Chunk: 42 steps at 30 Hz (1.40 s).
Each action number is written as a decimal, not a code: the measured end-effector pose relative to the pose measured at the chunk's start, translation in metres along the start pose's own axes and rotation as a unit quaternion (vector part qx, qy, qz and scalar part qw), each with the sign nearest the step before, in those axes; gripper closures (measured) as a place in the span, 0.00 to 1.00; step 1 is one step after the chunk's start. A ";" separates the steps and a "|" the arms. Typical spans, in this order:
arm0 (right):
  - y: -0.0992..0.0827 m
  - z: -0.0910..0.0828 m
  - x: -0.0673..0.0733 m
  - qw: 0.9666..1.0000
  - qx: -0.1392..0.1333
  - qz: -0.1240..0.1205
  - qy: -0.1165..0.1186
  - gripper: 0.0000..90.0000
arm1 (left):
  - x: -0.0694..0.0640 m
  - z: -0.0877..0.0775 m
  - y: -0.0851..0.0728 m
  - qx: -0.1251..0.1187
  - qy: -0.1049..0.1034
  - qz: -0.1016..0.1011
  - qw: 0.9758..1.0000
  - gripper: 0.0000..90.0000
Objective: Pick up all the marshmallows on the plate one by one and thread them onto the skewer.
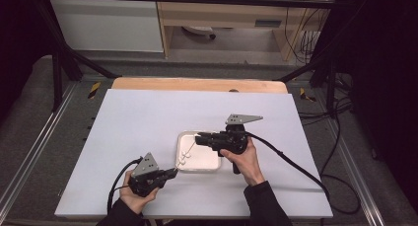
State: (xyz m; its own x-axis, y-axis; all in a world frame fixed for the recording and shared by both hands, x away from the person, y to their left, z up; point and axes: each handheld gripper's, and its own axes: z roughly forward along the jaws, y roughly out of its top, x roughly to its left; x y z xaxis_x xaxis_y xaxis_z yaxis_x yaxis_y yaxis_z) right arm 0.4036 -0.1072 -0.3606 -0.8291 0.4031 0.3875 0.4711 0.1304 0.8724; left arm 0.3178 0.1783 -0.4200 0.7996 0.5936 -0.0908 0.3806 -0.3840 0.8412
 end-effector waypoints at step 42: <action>-0.011 0.006 0.005 0.998 0.045 -0.009 0.049 0.92 | -0.005 0.004 0.001 0.022 0.013 0.031 0.999 0.99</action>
State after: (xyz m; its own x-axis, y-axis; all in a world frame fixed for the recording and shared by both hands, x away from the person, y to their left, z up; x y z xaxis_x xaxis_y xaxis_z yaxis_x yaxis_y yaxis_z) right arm 0.3962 -0.1012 -0.3696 -0.8614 0.3104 0.4021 0.4765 0.2194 0.8514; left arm 0.3156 0.1723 -0.4208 0.8102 0.5856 -0.0255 0.3518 -0.4511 0.8202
